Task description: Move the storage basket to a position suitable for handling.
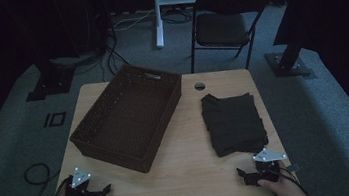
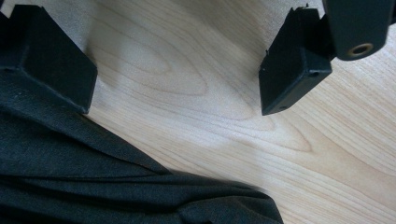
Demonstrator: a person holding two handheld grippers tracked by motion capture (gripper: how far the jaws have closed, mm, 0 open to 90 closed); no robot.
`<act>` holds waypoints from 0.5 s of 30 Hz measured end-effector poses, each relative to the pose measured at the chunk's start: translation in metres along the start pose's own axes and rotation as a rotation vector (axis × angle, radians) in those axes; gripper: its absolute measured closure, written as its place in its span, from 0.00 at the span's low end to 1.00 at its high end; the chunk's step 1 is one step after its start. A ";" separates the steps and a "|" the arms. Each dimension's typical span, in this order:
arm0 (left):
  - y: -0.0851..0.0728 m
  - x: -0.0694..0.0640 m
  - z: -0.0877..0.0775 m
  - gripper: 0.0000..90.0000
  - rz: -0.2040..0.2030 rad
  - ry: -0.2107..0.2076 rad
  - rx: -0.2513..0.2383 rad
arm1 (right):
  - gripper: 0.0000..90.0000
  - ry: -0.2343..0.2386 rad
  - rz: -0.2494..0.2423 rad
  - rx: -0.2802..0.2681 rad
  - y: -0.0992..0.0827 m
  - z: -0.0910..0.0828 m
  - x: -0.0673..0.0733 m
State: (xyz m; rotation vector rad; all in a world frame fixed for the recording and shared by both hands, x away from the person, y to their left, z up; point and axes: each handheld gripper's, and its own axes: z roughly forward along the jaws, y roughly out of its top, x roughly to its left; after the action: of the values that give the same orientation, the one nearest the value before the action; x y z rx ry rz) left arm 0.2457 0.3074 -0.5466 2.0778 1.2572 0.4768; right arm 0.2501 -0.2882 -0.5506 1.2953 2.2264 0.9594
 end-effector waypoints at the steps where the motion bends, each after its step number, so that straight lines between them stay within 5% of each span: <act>1: -0.001 0.001 -0.001 0.00 0.004 -0.003 -0.001 | 0.12 -0.001 0.001 0.000 0.000 0.000 0.000; 7: -0.003 0.005 -0.006 0.00 0.003 -0.016 -0.041 | 0.14 -0.003 0.000 -0.021 -0.001 -0.002 0.002; 9: -0.003 0.007 -0.009 0.00 0.009 -0.030 -0.052 | 0.14 0.026 0.033 -0.052 0.000 -0.004 0.004; 15: 0.000 0.013 -0.016 0.00 0.019 -0.032 -0.070 | 0.14 0.011 0.066 -0.084 0.006 -0.006 0.011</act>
State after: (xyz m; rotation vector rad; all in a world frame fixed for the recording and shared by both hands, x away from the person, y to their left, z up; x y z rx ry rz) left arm 0.2427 0.3242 -0.5355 2.0323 1.1867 0.4871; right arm 0.2447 -0.2787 -0.5424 1.3358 2.1392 1.0749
